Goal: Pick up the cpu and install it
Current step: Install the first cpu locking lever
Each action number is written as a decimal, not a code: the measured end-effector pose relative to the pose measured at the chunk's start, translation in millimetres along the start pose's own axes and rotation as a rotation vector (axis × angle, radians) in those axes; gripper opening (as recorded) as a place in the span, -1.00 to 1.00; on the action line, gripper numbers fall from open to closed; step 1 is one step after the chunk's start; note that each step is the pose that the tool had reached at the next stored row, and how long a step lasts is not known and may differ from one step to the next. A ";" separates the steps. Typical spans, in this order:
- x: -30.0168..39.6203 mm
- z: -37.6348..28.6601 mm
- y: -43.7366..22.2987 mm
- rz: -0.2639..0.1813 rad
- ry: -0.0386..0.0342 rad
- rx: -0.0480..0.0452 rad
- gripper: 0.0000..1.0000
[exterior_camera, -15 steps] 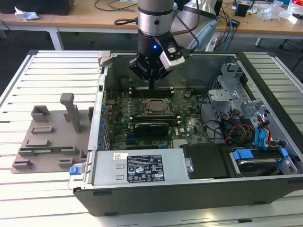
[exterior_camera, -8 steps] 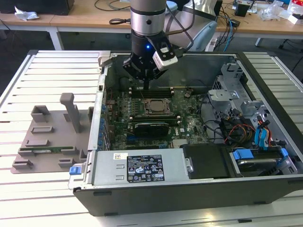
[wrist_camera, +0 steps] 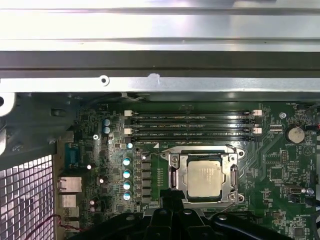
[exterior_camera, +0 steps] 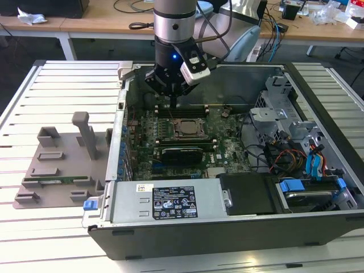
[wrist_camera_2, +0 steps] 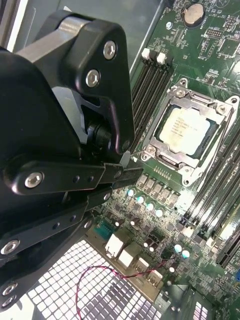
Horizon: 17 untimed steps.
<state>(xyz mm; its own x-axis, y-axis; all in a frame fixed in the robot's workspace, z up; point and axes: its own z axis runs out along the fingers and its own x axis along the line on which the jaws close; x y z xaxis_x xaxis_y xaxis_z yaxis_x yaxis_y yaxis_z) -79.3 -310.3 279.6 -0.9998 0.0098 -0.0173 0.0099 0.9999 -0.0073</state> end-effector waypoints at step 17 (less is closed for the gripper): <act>4.8 2.0 4.6 0.000 0.0001 0.0000 -0.79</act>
<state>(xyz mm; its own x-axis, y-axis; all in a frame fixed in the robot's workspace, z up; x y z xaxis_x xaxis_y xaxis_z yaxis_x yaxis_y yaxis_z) -84.0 -305.6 277.5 -0.9998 0.0098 -0.0173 0.0099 0.9999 -0.0074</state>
